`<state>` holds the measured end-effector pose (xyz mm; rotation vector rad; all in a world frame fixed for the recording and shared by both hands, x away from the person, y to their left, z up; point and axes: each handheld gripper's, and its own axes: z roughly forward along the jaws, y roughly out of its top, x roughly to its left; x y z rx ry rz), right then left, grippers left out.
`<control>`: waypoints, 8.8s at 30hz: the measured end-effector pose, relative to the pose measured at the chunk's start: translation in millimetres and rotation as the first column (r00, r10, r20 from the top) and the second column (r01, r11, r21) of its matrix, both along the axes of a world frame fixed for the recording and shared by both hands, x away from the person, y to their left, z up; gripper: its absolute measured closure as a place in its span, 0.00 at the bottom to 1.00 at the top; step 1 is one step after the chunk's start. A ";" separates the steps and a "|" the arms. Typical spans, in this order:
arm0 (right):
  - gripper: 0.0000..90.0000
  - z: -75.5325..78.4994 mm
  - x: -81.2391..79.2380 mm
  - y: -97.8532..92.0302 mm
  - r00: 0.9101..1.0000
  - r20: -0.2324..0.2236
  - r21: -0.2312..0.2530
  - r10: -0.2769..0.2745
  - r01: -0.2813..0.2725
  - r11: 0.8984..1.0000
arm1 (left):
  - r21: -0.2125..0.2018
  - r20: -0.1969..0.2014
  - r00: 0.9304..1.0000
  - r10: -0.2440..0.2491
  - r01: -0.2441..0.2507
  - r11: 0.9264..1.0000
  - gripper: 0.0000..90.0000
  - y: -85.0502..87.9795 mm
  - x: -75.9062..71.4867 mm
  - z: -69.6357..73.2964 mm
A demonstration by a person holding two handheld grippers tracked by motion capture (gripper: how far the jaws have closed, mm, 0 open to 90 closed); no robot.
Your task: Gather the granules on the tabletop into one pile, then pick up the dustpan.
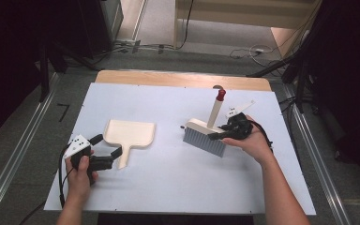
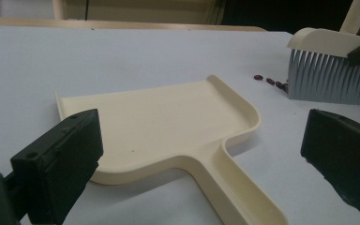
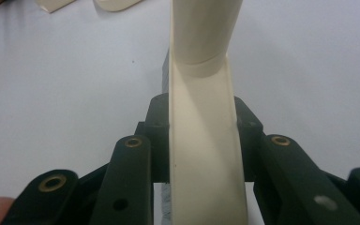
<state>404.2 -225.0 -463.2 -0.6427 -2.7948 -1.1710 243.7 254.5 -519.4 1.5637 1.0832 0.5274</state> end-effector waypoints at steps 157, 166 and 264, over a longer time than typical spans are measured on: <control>0.72 27.2 -100.9 -100.3 0.699 0.202 0.285 -0.686 0.628 0.724 | 0.239 -0.192 0.966 0.171 -0.123 0.963 0.22 -58.7 -18.9 45.0; 0.72 25.8 -102.2 -97.5 0.707 0.205 0.277 -0.677 0.621 0.733 | 0.316 -0.253 0.931 0.262 -0.176 0.932 0.34 -71.7 -17.5 26.4; 0.72 25.0 -102.5 -92.7 0.711 0.198 0.275 -0.675 0.620 0.735 | 0.324 -0.127 0.989 -0.074 0.111 0.940 0.73 -130.5 -10.7 62.2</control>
